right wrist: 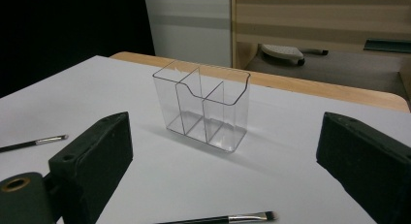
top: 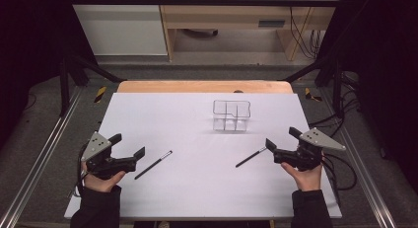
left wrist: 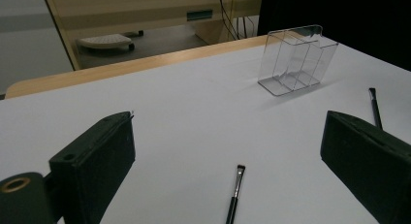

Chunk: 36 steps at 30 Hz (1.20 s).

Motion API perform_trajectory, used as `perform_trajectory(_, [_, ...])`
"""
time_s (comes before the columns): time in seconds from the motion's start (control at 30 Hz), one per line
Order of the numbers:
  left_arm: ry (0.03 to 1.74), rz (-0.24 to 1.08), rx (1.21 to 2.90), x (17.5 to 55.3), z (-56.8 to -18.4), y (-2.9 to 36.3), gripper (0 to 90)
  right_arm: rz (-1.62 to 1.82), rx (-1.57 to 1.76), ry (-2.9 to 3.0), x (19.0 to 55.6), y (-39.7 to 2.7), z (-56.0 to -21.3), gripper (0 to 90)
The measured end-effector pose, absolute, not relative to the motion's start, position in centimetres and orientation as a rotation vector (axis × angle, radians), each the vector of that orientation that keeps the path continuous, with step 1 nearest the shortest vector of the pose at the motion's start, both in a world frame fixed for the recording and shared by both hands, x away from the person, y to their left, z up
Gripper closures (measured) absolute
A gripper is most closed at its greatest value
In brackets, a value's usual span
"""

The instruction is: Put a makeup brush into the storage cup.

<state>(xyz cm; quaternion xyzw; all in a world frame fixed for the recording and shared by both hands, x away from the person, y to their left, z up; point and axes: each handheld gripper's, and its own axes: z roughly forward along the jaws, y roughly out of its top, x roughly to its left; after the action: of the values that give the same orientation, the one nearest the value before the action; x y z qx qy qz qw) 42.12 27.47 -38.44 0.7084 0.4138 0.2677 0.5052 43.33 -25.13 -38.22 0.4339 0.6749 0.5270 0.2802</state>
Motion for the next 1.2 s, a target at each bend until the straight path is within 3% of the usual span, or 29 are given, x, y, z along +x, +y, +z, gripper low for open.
perform_trajectory(0.7, [1.022,0.625,1.736,42.3,-39.3,26.9,4.7,1.344,1.246,1.841,43.2,-24.2,-38.2,7.4])
perform_trajectory(1.2, [1.022,0.630,1.747,42.3,-39.4,26.8,4.8,1.183,1.314,1.955,44.6,-21.0,-41.2,7.5])
